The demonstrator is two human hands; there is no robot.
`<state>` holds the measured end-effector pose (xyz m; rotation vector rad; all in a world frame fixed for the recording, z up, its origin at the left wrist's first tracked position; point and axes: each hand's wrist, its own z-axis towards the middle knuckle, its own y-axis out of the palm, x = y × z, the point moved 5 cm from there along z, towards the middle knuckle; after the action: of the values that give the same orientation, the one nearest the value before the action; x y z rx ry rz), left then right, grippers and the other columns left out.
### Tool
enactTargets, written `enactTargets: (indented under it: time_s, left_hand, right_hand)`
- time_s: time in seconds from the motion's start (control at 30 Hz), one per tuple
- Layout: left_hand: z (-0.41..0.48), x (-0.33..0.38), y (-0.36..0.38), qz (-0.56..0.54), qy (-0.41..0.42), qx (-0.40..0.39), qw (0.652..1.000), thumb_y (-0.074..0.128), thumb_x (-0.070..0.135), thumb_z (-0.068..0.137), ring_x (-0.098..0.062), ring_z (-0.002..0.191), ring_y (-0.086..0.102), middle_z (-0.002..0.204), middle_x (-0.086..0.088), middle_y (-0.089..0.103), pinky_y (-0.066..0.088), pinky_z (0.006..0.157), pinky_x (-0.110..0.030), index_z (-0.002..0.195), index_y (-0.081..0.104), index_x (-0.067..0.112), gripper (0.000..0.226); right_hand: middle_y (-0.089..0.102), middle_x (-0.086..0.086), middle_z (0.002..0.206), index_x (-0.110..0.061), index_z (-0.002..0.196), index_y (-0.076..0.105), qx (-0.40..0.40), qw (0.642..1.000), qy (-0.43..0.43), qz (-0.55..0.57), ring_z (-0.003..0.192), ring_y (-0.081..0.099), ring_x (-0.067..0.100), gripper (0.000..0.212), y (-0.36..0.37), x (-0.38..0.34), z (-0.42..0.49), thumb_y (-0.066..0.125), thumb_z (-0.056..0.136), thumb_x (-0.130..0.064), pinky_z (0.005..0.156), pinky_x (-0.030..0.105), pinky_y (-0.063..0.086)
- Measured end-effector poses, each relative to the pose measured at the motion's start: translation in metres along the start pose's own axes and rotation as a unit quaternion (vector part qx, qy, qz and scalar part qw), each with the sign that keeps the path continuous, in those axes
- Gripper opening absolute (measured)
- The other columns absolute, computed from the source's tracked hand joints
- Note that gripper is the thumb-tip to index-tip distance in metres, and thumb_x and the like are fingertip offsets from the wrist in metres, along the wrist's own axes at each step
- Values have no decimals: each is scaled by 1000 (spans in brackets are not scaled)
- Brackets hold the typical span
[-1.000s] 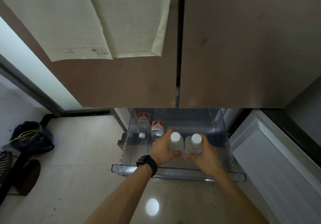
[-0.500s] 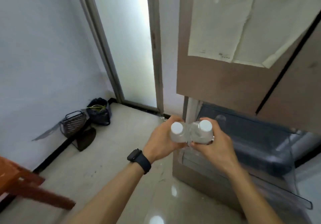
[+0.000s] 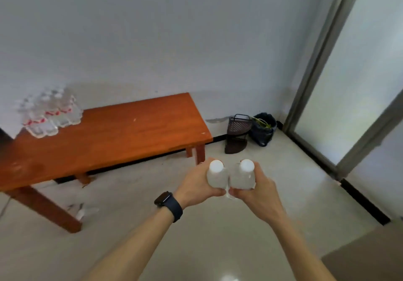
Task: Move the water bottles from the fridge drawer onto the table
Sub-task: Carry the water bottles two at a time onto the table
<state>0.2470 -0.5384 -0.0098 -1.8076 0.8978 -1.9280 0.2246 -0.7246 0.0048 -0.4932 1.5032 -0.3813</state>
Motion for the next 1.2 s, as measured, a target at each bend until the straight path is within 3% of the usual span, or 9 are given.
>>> enactTargets:
  time_s: [0.07,0.23,0.47,0.7,0.9,0.97,1.07,1.2]
  left_hand:
    - [-29,-40,-43,-8,-40,35,999,89,39,66,-9,103,60,113,15,61,53,86,-33,120,51,38,66]
    - [-91,-127,-126,-24,-133,120,984,88,37,68,-3,92,59,105,19,62,38,68,-13,116,52,38,61]
    - [-131,-232,-213,7,-221,174,960,86,44,68,-8,93,62,102,14,64,51,77,-30,112,53,34,56]
    - [-105,-337,-306,17,-261,194,946,85,43,67,-8,90,62,96,13,64,53,79,-36,107,53,32,52]
    - [-60,-410,-388,13,-272,204,940,86,38,68,-5,92,62,100,14,64,52,77,-25,112,50,33,56]
    - [-47,-433,-410,11,-277,219,936,87,37,66,-5,96,61,105,15,63,53,84,-27,113,51,33,59]
    - [-31,-468,-444,14,-298,234,925,89,40,64,-10,109,51,125,10,43,48,98,-29,120,51,32,68]
    - [-8,-522,-481,26,-315,228,921,88,35,66,-11,106,48,126,8,34,47,95,-23,120,52,30,64]
  right_hand:
    - [60,-22,94,-45,111,45,-56,998,-15,-5,84,57,-3,61,54,-28,7,85,69,-25,61,14,40]
    - [63,-18,95,-46,110,45,-161,984,-61,-36,89,61,6,61,175,-73,20,85,64,-36,71,26,51]
    - [59,-23,98,-47,116,37,-258,959,-103,-59,92,60,9,69,308,-119,55,86,68,-40,76,25,50]
    - [66,-18,94,-42,118,47,-304,948,-84,-34,85,62,1,62,423,-160,138,84,69,-34,65,18,47]
    - [66,-16,93,-41,109,47,-324,941,-90,-44,82,63,3,55,503,-205,216,85,69,-34,61,13,44]
    - [65,-16,91,-41,105,46,-328,939,-92,-54,80,63,2,52,525,-220,239,84,71,-33,57,12,43]
    - [65,-16,91,-40,106,45,-331,935,-104,-76,78,64,2,50,560,-241,272,81,72,-34,59,12,42]
    - [66,-13,91,-36,108,45,-336,932,-107,-85,80,65,5,50,613,-259,316,80,72,-31,64,21,49]
